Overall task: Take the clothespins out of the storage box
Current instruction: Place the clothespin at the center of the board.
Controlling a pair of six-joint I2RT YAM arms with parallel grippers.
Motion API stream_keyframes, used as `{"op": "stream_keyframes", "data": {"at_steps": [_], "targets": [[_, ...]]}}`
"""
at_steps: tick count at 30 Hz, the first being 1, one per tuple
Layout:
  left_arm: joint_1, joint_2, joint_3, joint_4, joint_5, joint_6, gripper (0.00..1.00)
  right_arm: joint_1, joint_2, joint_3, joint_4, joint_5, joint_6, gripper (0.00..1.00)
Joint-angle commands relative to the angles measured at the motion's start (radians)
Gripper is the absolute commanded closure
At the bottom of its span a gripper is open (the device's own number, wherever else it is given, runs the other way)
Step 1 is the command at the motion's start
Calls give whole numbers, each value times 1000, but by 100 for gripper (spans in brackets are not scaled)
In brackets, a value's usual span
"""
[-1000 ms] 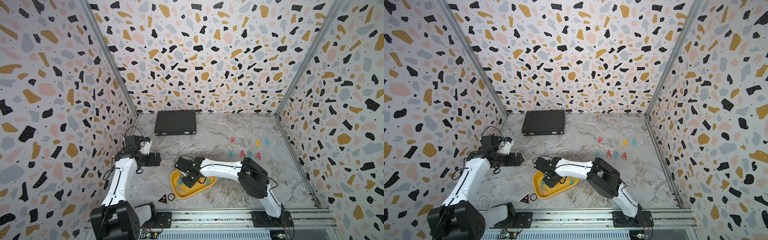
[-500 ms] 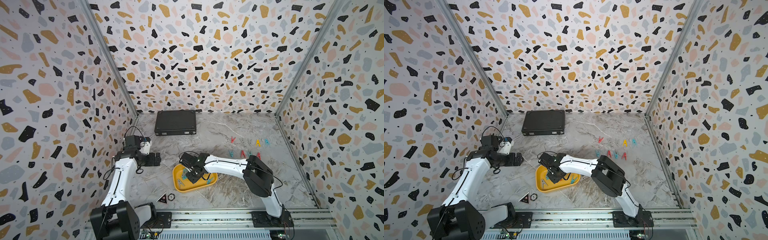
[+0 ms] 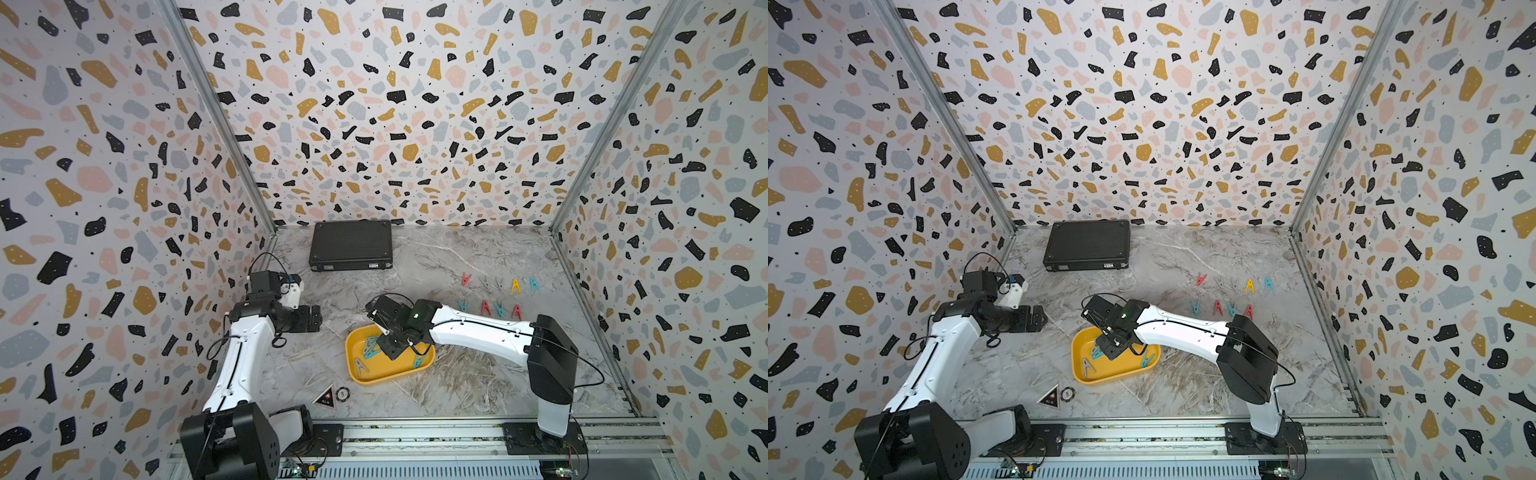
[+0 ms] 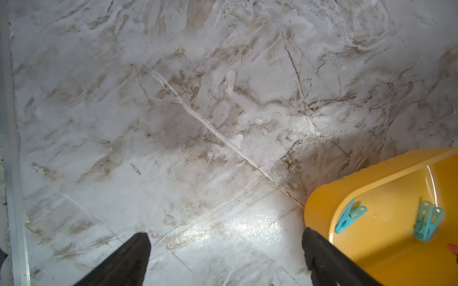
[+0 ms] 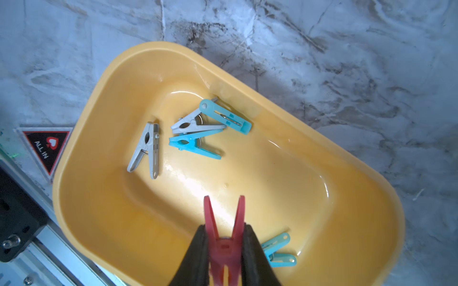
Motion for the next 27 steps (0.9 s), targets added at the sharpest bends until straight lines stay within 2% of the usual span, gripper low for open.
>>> {"op": "stream_keyframes", "data": {"at_steps": [1, 3, 13, 20, 27], "targets": [[5, -12, 14, 2, -3, 2, 0, -25, -95, -25, -23, 29, 23, 79], [6, -12, 14, 2, -3, 2, 0, -37, -134, -45, -24, 33, 29, 79], [5, -9, 12, 2, -2, 2, 0, -265, -346, -248, -72, 30, 59, 79], [5, -9, 12, 2, 0, 3, 0, -566, -476, -434, -112, 40, 8, 79], [6, -10, 13, 1, 6, 2, 0, -850, -440, -478, -141, 64, -59, 80]]}}
